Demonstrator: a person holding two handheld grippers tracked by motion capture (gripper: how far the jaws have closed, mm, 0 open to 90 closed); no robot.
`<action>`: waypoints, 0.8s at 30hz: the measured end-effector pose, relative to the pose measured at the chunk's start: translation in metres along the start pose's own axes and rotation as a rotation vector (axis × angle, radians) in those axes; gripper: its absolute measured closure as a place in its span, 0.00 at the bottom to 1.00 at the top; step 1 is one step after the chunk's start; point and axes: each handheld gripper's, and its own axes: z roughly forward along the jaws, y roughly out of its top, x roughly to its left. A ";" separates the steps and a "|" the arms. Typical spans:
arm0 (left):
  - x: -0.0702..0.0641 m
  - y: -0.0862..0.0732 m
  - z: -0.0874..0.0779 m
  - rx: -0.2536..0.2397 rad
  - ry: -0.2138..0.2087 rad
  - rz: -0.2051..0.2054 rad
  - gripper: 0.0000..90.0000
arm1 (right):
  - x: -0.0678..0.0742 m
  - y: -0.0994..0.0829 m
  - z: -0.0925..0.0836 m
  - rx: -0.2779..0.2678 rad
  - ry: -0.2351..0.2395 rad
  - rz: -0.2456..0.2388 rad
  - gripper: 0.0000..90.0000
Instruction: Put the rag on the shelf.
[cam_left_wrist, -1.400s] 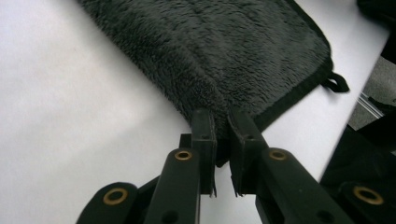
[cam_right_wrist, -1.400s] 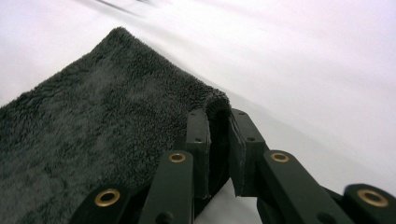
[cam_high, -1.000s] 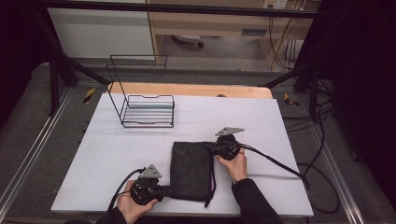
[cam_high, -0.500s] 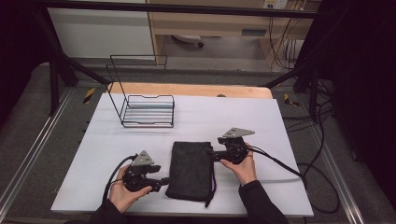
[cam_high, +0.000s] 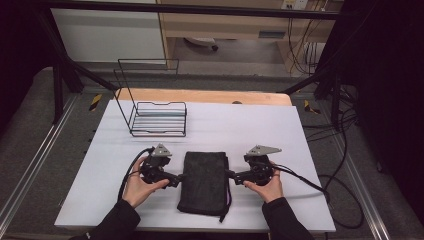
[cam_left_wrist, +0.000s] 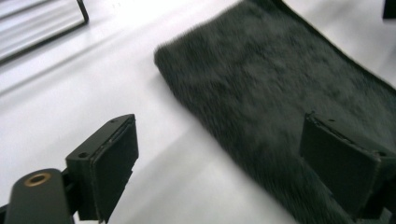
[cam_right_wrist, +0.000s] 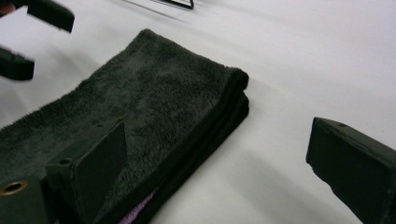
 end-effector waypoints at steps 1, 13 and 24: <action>0.001 0.003 0.002 -0.008 0.006 -0.003 0.12 | 0.001 -0.002 -0.001 0.003 -0.007 0.002 0.05; 0.026 0.024 0.033 -0.036 0.069 -0.060 0.16 | 0.003 -0.013 0.003 0.028 -0.036 -0.013 0.04; 0.032 0.020 0.060 0.008 0.032 -0.135 0.45 | 0.003 -0.012 0.003 0.016 -0.045 -0.013 0.05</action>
